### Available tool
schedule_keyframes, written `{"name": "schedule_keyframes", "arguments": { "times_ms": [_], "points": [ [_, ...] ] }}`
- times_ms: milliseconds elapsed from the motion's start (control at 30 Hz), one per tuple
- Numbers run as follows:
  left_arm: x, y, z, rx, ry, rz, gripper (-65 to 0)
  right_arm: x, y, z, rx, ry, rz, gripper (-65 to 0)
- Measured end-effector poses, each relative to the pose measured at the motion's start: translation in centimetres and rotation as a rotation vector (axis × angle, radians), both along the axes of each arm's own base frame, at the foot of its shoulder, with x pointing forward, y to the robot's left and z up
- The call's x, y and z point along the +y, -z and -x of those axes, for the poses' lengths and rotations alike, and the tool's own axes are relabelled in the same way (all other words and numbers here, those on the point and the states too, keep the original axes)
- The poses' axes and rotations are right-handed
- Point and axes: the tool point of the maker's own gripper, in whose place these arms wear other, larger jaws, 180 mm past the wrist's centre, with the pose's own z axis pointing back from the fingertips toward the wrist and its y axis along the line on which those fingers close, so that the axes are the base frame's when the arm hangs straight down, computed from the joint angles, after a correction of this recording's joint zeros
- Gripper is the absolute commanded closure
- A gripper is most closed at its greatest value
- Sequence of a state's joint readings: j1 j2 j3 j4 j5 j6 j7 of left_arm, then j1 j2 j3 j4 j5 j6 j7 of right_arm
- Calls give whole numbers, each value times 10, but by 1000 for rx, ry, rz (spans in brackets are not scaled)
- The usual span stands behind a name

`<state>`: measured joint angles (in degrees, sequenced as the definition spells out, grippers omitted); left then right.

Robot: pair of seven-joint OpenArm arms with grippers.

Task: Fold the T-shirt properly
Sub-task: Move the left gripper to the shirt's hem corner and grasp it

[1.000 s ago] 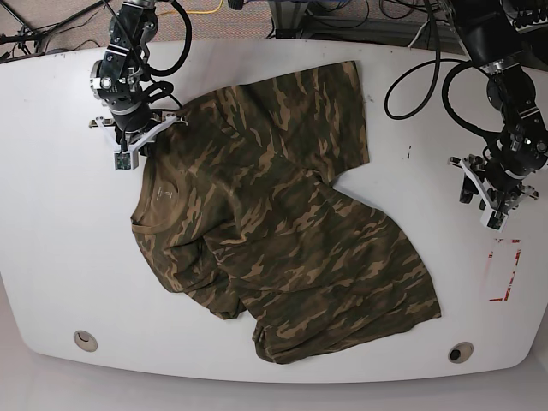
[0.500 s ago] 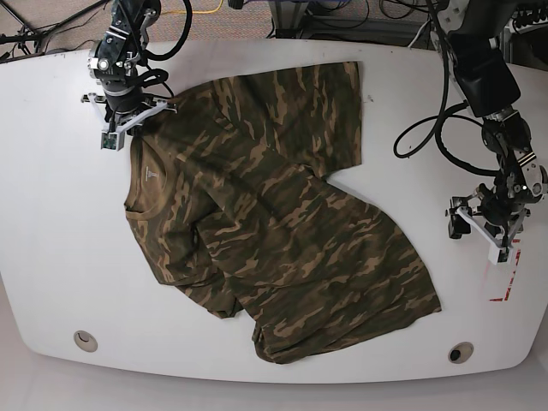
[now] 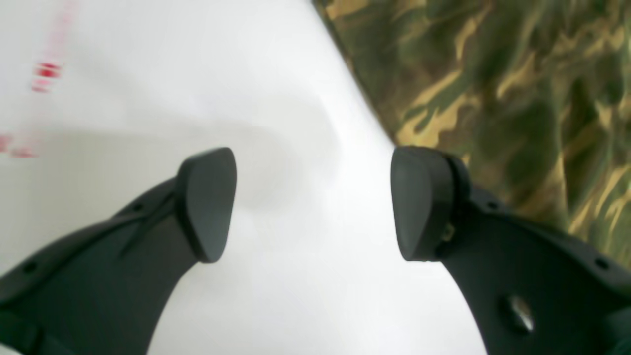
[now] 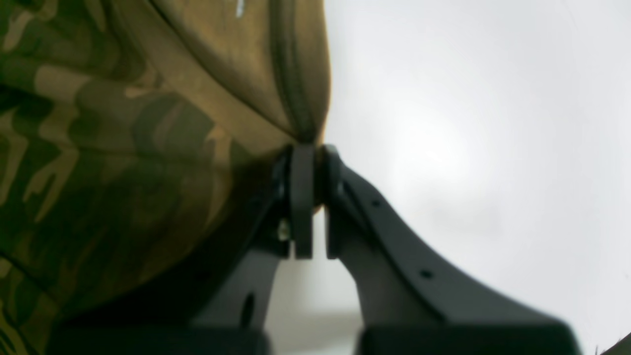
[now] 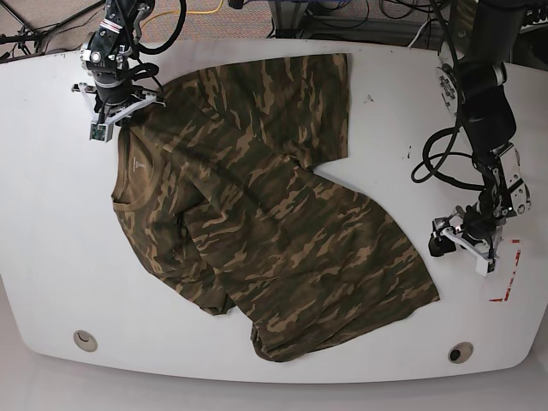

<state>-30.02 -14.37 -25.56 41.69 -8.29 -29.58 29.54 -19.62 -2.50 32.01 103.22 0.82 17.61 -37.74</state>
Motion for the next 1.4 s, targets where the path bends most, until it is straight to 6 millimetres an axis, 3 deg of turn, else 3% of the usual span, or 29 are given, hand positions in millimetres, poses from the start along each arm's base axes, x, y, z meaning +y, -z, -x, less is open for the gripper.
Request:
{"name": "schedule_keyframes", "arguments": {
  "times_ms": [167, 333, 533, 1167, 1233, 1400],
  "points": [
    [-7, 11, -12, -5, -58, 75, -471, 1, 1, 2, 3, -6, -1, 0],
    [-13, 12, -20, -12, -76, 118, -507, 2, 1, 2, 5, -7, -2, 0],
    [-26, 11, -26, -34, -78, 146, -507, 2, 1, 2, 4, -7, -3, 0],
    [-75, 16, -31, -13, 15, 176, -503, 4, 1, 0, -2, -11, -9, 0],
    [-79, 16, -31, -13, 19, 181, -476, 4, 1, 0, -3, -10, -9, 0],
    [-83, 17, -31, -8, 28, 185, -322, 4, 1, 0, -3, -11, -10, 0]
  ]
}}
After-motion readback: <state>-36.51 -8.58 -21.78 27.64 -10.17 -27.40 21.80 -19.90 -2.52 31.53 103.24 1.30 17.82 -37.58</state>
